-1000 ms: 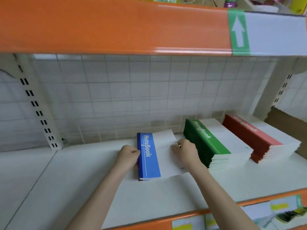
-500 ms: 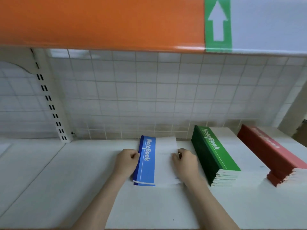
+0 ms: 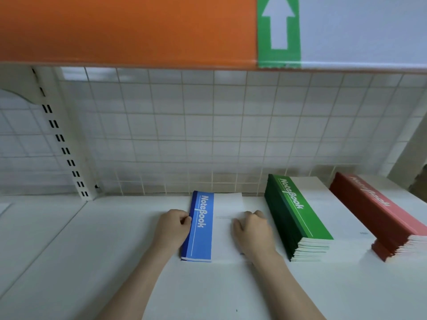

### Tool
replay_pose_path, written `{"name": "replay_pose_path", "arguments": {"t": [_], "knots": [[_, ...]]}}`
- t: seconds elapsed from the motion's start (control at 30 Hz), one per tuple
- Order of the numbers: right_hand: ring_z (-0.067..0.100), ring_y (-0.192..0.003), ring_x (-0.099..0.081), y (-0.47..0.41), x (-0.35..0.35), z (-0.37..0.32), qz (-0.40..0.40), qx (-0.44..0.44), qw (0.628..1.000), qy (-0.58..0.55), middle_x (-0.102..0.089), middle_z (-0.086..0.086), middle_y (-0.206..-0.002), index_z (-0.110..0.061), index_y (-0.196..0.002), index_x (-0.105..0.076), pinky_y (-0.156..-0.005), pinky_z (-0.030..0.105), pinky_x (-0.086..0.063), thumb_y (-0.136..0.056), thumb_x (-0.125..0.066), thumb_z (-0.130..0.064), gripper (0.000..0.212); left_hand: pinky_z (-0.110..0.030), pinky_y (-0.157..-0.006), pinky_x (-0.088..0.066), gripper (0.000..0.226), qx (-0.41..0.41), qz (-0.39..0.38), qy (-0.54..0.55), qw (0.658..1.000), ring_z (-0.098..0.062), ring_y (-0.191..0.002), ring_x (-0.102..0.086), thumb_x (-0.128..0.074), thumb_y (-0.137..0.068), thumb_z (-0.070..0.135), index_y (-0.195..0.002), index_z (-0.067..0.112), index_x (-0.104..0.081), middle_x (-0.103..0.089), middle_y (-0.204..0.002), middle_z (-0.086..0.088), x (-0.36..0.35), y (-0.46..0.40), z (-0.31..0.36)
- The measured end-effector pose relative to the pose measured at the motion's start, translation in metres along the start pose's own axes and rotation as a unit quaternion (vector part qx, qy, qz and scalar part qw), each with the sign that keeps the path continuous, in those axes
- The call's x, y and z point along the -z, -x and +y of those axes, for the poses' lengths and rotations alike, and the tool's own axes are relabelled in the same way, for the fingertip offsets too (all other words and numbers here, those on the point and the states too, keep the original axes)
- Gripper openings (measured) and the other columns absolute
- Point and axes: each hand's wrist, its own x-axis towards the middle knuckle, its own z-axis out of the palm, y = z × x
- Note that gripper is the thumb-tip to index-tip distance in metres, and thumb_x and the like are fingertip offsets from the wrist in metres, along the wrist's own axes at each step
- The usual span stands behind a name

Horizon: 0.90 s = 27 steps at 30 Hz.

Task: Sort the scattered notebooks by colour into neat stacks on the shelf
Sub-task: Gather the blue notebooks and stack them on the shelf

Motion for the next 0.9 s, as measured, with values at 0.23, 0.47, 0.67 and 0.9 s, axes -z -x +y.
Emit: {"name": "replay_pose_path", "arguments": {"t": [0.23,0.47,0.67,0.9], "knots": [[0.029,-0.107,-0.055,0.003,-0.001,0.008,-0.010,0.037,0.998,-0.057,-0.048,0.009,-0.123,-0.016,-0.135,-0.041,-0.084,0.034,-0.050,-0.088,-0.054,-0.051,0.061,-0.023,-0.068,-0.048,0.003,-0.031,0.004,0.043,0.999,-0.005,-0.071,-0.058,-0.068,-0.084,0.032,-0.084,0.030,-0.066,-0.069,-0.088,-0.001,0.008,0.008,-0.001],[0.018,-0.136,-0.023,0.005,0.010,0.013,-0.159,0.054,0.979,-0.116,-0.028,-0.005,-0.146,-0.038,-0.147,-0.014,-0.108,0.033,-0.032,-0.054,-0.069,-0.076,0.115,0.002,-0.074,-0.036,0.090,-0.079,-0.253,0.023,0.964,0.029,-0.107,-0.028,-0.077,-0.050,0.061,-0.102,0.085,-0.008,-0.020,-0.114,0.040,0.029,0.020,-0.003],[0.009,-0.140,0.005,0.011,0.031,0.019,-0.276,0.104,0.953,-0.067,-0.002,-0.016,-0.154,-0.055,-0.141,-0.001,-0.110,0.034,-0.020,-0.051,-0.084,-0.051,0.123,-0.006,-0.083,-0.039,0.092,-0.104,-0.286,-0.003,0.953,0.024,-0.107,-0.030,-0.078,-0.059,0.042,-0.115,0.072,-0.011,-0.017,-0.117,0.036,0.031,0.023,-0.006],[0.007,-0.135,-0.002,0.011,0.033,0.019,-0.263,0.127,0.953,-0.082,-0.011,-0.014,-0.151,-0.054,-0.140,-0.005,-0.104,0.030,-0.025,-0.056,-0.084,-0.039,0.116,-0.009,-0.081,-0.043,0.080,-0.122,-0.249,-0.025,0.961,0.015,-0.111,-0.036,-0.074,-0.060,0.043,-0.118,0.062,-0.022,-0.026,-0.109,0.030,0.029,0.026,-0.005]]}}
